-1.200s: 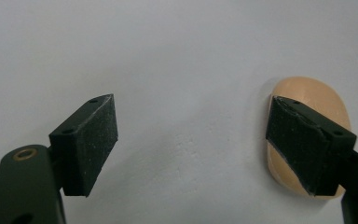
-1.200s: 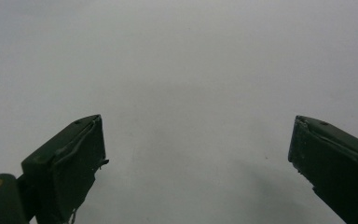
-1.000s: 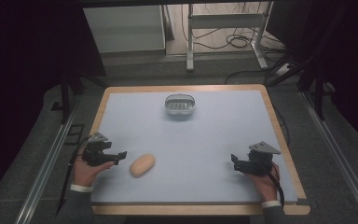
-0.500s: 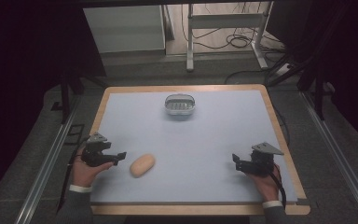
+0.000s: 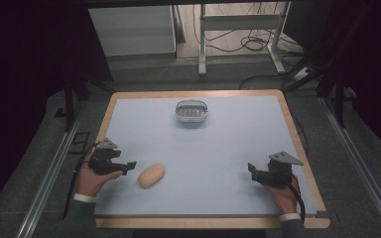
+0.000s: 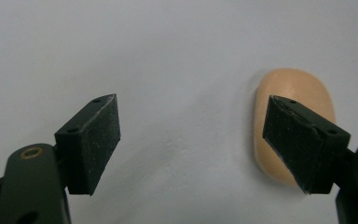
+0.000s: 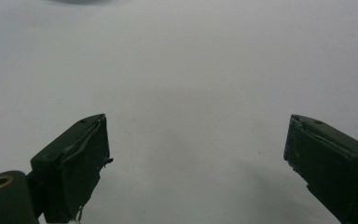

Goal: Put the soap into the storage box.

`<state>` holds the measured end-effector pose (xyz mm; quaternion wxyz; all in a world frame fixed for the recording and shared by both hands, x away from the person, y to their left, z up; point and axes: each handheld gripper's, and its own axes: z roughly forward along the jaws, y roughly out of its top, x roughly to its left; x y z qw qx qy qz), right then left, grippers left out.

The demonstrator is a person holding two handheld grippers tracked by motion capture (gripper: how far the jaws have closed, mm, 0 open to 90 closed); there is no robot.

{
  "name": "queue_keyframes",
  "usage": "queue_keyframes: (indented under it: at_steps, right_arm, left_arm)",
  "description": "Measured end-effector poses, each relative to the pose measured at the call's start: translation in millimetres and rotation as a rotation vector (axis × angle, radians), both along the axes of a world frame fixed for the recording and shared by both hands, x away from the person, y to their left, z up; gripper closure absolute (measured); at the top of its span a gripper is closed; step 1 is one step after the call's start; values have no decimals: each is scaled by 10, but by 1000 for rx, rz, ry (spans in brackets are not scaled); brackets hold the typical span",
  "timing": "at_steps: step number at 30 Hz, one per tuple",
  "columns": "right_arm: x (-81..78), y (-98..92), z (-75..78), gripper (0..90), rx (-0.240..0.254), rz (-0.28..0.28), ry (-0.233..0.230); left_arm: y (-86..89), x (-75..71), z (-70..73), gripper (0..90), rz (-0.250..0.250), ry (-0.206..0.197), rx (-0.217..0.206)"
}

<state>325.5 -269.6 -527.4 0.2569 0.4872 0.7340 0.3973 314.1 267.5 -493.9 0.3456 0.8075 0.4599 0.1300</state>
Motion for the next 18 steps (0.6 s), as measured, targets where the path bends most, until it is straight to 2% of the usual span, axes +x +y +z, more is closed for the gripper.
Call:
queue_keyframes:
  at_steps: [7,18]
  right_arm:
    - [1,1,-1,68,-1,-6,2]
    - [1,0,0,70,-1,-6,3]
  left_arm:
    - [-74,33,135,200,-38,3,9]
    - [-241,76,203,205,-89,26,45]
